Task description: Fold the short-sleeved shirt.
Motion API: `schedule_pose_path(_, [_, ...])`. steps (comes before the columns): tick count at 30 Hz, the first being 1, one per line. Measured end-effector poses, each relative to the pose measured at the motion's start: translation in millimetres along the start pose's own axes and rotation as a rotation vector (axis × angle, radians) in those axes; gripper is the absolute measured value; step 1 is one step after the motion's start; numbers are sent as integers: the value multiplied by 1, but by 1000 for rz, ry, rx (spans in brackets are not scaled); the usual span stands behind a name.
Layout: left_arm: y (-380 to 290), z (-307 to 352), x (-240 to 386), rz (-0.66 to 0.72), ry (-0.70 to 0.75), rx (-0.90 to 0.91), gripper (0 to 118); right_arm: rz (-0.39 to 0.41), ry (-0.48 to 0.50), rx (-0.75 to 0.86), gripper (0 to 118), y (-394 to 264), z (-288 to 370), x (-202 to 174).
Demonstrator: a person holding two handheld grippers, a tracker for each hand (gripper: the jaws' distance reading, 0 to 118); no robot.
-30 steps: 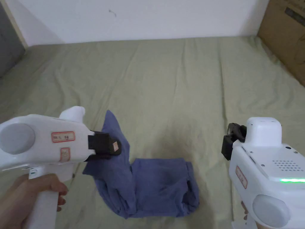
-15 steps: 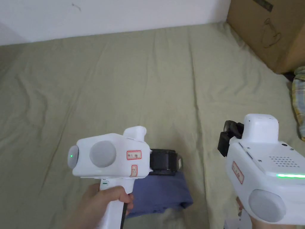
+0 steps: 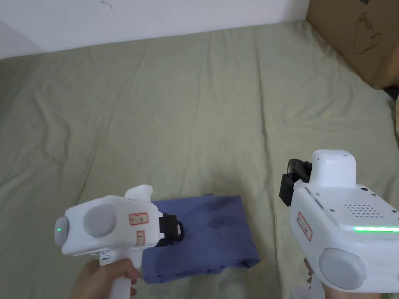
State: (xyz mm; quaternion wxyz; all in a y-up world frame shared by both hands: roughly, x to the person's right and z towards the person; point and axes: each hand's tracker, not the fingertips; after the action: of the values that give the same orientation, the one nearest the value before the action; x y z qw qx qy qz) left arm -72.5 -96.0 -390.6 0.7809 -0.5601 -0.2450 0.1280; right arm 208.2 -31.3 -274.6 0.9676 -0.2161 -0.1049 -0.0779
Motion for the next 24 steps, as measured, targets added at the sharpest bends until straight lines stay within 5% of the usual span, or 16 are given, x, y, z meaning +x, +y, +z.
schedule_pose_path(24, [-11, -68, 111, -220, -112, -137, 0, -23, -68, -21, 0, 1, 12, 35])
